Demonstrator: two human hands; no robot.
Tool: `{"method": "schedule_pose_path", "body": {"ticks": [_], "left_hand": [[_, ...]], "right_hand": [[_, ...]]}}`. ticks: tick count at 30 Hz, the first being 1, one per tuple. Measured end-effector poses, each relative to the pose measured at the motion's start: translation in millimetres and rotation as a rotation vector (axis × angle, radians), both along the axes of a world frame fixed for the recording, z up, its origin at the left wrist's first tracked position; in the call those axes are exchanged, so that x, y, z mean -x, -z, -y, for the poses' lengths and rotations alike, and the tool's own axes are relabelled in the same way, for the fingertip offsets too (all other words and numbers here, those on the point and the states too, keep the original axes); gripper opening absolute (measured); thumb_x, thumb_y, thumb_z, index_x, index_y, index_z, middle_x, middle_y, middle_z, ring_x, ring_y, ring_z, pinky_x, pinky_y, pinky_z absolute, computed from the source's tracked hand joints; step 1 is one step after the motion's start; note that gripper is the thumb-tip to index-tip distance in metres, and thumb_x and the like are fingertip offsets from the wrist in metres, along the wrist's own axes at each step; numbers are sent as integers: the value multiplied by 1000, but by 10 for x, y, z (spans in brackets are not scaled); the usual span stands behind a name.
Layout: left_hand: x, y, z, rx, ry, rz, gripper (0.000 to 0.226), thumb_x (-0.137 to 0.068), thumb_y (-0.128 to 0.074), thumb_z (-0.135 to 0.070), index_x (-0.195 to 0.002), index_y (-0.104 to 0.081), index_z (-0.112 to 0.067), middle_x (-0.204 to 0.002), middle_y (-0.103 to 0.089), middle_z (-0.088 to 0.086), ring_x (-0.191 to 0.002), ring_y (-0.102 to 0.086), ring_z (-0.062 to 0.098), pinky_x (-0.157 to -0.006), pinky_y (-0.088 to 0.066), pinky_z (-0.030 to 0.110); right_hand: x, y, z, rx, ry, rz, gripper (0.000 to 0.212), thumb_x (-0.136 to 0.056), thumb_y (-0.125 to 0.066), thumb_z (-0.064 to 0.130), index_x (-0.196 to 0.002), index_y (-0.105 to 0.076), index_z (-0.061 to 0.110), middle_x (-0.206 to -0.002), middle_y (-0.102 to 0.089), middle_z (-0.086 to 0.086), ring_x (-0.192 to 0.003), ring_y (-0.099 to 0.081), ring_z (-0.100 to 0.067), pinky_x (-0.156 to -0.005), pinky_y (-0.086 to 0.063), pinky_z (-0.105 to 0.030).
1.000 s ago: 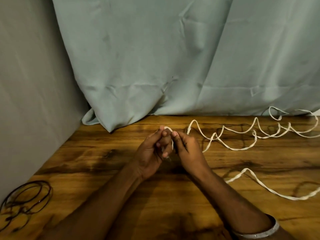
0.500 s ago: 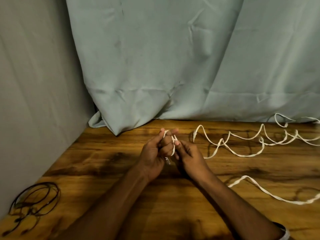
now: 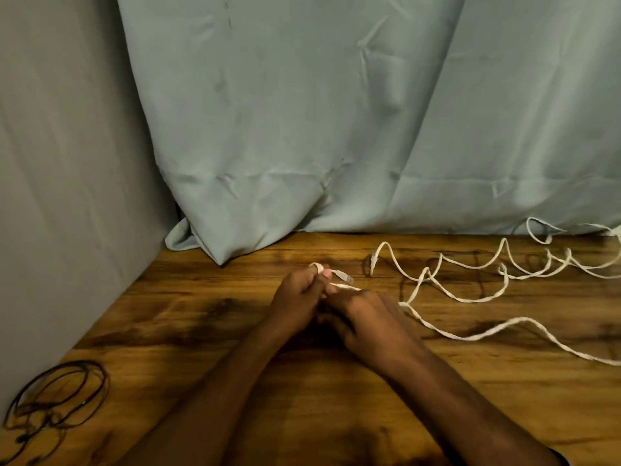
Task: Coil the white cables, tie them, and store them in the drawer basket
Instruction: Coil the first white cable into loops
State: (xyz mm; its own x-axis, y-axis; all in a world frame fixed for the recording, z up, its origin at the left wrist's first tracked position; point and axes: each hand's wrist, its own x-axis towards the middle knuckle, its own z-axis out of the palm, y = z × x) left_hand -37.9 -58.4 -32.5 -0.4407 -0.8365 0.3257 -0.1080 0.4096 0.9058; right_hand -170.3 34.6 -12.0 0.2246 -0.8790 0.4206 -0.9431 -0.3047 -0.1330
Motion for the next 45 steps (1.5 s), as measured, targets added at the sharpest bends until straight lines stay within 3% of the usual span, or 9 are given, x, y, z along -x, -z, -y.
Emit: {"method": "schedule_pose_path", "body": {"ticks": [4, 7, 15, 19, 23, 30, 35, 39, 45], "left_hand": [[17, -81, -73, -164, 151, -25, 37, -106, -43, -22, -86, -74, -19, -64, -68, -6, -54, -63, 7, -53, -46, 21], [4, -148, -128, -293, 239, -8, 52, -103, -41, -25, -59, -68, -21, -52, -60, 5, -35, -53, 17, -36, -28, 18], [-18, -227, -191, -682, 376, -230, 27, -100, -43, -21, -76, -55, -17, -62, -39, -4, -39, -24, 1, -32, -12, 14], [-31, -225, -208, -731, 432, -287, 37, -98, -49, -41, -70, -50, -18, -50, -37, -8, -32, -23, -1, -41, -4, 19], [-29, -191, -227, -684, 350, -249, 42, -84, -62, -50, -62, -43, -19, -39, -41, -7, -29, -23, 2, -55, -7, 26], [41, -182, -202, -607, 70, -284, 46, -92, -68, -32, -50, -59, -16, -40, -49, -4, -28, -35, 3, -36, -26, 15], [83, -186, -209, -629, 0, -374, 39, -96, -64, -23, -60, -53, -10, -35, -49, -4, -24, -41, 4, -32, -33, 11], [56, -153, -140, -623, -42, -401, 33, -94, -67, -26, -68, -58, -8, -44, -56, -2, -28, -45, 5, -32, -33, 14], [58, -140, -132, -610, 87, -397, 40, -93, -67, -32, -60, -59, -12, -50, -49, 9, -35, -37, 11, -42, -42, 21]], "right_hand": [[65, 4, 9, 214, -47, 53, 11, -97, -62, 34, -101, -72, 32, -100, -74, 11, -93, -56, -1, -82, -36, -29], [91, 26, 15, 161, -57, 372, 18, -93, -60, 41, -102, -66, 26, -100, -69, 11, -95, -52, 0, -79, -44, -24], [141, 45, 94, 26, -47, 1017, 16, -89, -80, 15, -100, -71, 23, -93, -72, 3, -91, -71, -12, -85, -62, -46], [166, 82, 162, -87, -91, 1075, 9, -97, -72, 23, -100, -76, 16, -90, -78, -2, -86, -75, -14, -79, -61, -37], [148, 95, 169, -343, -39, 1301, 33, -96, -66, 44, -86, -74, 13, -58, -60, -3, -43, -48, -11, -44, -35, -23], [153, 134, 193, -485, 21, 1443, 37, -106, -55, 36, -114, -77, 7, -102, -80, -10, -79, -69, -12, -65, -47, -26], [76, 146, 217, -436, 14, 1358, 38, -110, -45, 33, -119, -74, 10, -97, -80, -7, -72, -70, -6, -64, -50, -25], [23, 175, 236, -405, -18, 1454, 43, -112, -41, 33, -118, -74, 6, -110, -79, -16, -98, -75, -26, -82, -55, -36], [42, 151, 206, -449, -102, 1655, 37, -110, -46, 26, -87, -69, 9, -63, -60, -3, -71, -67, -21, -69, -54, -29]]}}
